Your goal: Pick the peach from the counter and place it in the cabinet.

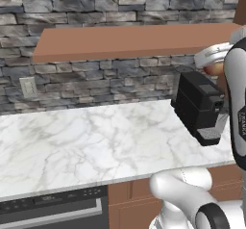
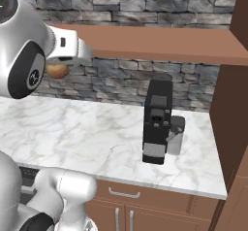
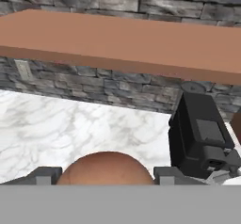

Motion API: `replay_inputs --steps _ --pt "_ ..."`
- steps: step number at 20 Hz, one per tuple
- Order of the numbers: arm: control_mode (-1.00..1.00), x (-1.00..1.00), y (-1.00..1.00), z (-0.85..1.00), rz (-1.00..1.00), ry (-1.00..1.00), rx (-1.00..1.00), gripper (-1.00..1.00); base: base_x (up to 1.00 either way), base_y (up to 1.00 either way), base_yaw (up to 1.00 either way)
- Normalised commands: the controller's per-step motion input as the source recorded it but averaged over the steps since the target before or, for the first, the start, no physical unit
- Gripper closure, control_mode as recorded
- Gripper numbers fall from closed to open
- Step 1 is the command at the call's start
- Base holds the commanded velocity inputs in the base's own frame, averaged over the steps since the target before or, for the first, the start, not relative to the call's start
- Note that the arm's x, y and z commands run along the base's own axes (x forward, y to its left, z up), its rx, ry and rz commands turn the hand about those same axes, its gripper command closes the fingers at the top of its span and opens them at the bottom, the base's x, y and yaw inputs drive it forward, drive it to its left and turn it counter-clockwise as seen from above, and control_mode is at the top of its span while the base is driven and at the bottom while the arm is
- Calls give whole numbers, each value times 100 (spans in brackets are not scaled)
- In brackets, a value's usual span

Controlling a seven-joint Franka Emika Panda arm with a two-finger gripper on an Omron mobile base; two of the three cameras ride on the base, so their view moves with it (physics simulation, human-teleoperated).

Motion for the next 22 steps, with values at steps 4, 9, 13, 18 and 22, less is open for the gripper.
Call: replay_inputs --steps 4,9,13,18,22 --pt "-100 41 0 32 0 -28 0 100 0 0 0" --pt "-100 61 0 1 0 -26 0 100 0 0 0" --pt "-100 65 0 -19 0 -23 0 100 0 0 0" --pt "-100 62 0 6 -3 -15 0 100 0 0 0" --pt "-100 81 0 32 -9 6 0 100 0 0 0"
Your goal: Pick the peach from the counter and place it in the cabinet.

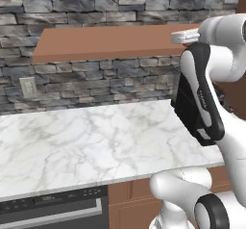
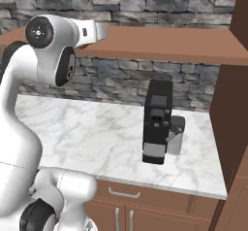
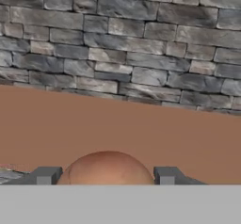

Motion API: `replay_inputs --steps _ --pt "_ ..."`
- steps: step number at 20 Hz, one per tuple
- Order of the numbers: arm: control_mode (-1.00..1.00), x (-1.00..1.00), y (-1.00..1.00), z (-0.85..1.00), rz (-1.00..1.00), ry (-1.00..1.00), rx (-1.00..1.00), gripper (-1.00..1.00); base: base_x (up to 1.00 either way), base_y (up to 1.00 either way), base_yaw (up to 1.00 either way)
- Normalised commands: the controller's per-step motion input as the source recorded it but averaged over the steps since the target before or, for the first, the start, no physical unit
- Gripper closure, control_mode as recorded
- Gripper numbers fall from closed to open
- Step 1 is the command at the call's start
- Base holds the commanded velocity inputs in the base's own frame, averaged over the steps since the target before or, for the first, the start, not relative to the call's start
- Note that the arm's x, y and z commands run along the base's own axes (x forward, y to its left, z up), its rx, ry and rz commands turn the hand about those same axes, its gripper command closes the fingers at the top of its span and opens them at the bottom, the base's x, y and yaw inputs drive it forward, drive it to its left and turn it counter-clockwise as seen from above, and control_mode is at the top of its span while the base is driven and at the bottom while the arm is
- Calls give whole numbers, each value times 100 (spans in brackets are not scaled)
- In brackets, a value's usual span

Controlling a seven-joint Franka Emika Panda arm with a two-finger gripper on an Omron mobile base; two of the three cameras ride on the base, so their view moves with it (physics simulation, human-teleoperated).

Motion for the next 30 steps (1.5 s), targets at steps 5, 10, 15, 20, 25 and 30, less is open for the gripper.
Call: replay_inputs --steps 5,10,15,20,25,30 --pt "-100 93 0 18 -10 19 0 100 0 0 0" --pt "-100 87 1 -4 -6 9 0 100 0 0 0" --pt "-100 69 0 -6 -2 0 0 100 0 0 0" --pt "-100 56 0 -35 0 0 0 -100 0 0 0" --pt "-100 62 0 -32 0 0 2 -100 0 0 0" --pt "-100 18 -5 26 0 0 1 -100 0 0 0"
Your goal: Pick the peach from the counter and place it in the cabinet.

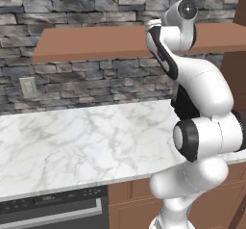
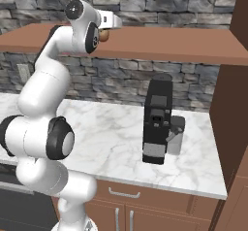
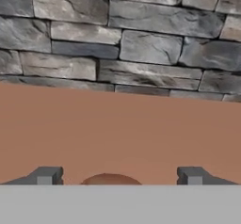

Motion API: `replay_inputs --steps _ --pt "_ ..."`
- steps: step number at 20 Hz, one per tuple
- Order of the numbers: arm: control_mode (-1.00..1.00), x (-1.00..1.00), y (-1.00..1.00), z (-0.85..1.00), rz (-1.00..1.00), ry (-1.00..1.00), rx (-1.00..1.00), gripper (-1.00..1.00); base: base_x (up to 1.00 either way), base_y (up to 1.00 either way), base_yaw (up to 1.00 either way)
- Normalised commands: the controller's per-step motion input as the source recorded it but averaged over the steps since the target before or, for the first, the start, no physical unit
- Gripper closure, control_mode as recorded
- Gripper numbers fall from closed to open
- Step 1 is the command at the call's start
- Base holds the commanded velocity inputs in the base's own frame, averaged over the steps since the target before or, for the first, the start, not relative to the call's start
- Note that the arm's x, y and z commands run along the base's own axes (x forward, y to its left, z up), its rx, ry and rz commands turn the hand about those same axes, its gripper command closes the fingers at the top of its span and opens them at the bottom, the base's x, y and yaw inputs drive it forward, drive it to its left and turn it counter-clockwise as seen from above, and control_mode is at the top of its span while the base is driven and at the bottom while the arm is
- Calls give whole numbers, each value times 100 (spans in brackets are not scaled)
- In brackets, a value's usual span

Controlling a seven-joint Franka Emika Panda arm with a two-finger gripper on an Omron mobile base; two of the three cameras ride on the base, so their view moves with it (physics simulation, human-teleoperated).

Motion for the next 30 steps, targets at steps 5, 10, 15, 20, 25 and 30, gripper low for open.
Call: replay_inputs --steps 5,10,15,20,25,30 --pt "-100 21 0 18 0 0 0 -100 0 0 0" --pt "-100 -22 0 64 0 0 0 -100 0 0 0" --pt "-100 -95 0 64 0 -1 0 -100 0 0 0" --pt "-100 -100 0 -15 0 8 0 -100 0 0 0" --pt "-100 -100 0 -54 0 2 2 -100 0 0 0" --pt "-100 -100 0 -35 0 0 5 -100 0 0 0"
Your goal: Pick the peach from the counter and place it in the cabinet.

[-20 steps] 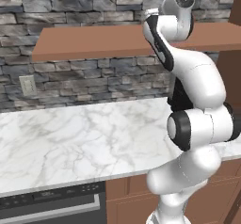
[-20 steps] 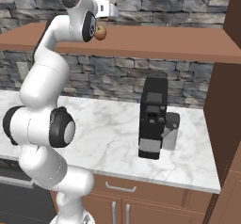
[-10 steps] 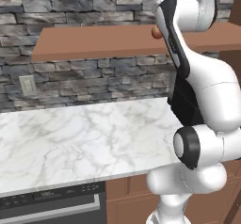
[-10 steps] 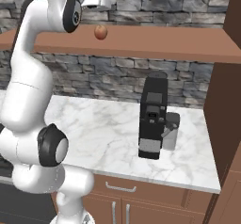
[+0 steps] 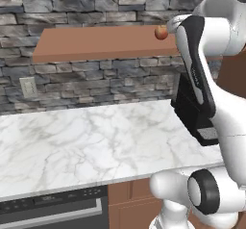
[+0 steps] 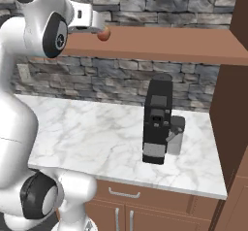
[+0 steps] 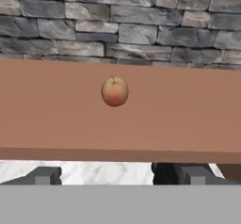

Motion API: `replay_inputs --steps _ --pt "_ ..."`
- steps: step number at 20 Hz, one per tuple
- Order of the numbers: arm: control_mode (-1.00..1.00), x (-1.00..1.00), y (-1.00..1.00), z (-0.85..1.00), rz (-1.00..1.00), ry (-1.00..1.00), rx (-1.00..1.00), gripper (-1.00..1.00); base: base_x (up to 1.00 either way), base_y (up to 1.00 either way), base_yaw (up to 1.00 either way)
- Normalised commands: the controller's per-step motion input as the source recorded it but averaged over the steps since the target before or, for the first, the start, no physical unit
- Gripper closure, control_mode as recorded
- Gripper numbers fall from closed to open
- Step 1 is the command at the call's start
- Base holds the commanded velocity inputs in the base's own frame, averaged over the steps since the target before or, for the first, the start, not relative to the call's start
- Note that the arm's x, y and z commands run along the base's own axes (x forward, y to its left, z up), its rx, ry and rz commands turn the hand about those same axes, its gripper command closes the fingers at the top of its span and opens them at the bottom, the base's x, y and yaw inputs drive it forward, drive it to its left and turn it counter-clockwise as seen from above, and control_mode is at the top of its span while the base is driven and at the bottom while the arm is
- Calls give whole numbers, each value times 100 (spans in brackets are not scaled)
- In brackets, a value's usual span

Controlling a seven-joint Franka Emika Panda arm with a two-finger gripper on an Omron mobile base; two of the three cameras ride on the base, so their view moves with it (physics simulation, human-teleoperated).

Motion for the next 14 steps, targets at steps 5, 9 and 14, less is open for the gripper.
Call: replay_inputs --steps 5,9,14 --pt "-100 -100 0 -46 0 0 3 -100 0 0 0" --pt "-100 -100 0 -40 0 4 3 -100 0 0 0" --pt "-100 -100 0 -49 0 15 1 -100 0 0 0"
